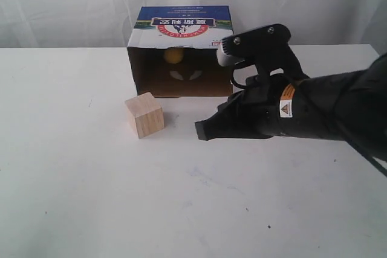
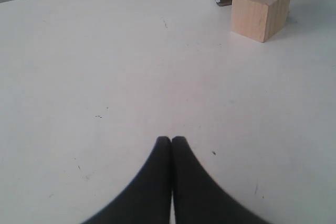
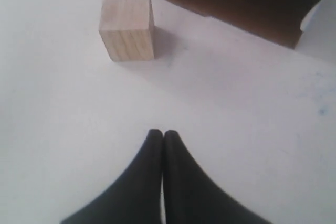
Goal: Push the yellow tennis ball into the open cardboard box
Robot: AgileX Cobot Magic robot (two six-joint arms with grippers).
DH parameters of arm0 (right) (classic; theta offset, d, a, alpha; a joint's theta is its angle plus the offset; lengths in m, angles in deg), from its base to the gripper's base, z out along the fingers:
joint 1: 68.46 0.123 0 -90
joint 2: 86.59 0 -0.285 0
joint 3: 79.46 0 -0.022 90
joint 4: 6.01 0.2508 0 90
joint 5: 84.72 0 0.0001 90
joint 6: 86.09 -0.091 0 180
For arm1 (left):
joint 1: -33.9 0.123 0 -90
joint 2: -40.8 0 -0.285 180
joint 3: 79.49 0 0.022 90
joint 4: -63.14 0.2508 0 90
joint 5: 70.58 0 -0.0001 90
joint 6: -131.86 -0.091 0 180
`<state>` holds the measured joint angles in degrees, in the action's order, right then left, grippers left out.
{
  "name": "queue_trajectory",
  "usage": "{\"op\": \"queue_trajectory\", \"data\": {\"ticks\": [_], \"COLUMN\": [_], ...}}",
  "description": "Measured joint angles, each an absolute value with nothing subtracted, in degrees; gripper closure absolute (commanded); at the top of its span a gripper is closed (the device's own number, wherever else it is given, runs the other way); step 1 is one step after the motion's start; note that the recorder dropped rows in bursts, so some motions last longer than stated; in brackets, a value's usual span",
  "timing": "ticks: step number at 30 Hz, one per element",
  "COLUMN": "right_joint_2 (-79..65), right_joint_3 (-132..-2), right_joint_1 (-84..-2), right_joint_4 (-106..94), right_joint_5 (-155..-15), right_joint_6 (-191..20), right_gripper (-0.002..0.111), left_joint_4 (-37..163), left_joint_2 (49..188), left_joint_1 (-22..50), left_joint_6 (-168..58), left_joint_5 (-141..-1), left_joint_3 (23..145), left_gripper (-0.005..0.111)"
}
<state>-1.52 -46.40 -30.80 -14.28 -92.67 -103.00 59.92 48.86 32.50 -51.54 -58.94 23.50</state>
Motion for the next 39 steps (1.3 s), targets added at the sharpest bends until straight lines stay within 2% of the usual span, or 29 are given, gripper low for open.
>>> {"op": "queue_trajectory", "data": {"ticks": [5,9,19,28,39], "right_joint_2": [-2.88,-2.88,-3.95,-12.42,-22.51], "right_joint_3": [-40.91,-37.56,-34.33,-33.49,-26.15], "right_joint_1": [-31.31,-32.47,-34.78,-40.39,-45.22], "right_joint_4": [-11.11,-10.51,-9.09,-8.87,-8.87], "right_joint_5": [-77.60,-72.48,-71.30,-71.19,-75.43], "right_joint_6": [-103.00,-103.00,-103.00,-103.00,-103.00], "right_gripper": [0.108,0.108,0.108,0.108,0.108], "left_joint_4": [59.92,59.92,59.92,59.92,59.92], "left_joint_2": [48.86,48.86,48.86,48.86,48.86], "left_joint_1": [32.50,32.50,32.50,32.50,32.50], "left_joint_6": [-51.54,-51.54,-51.54,-51.54,-51.54], "left_joint_5": [-58.94,-58.94,-58.94,-58.94,-58.94], "left_joint_3": [23.50,23.50,23.50,23.50,23.50], "left_gripper": [0.107,0.107,0.107,0.107,0.107]}}
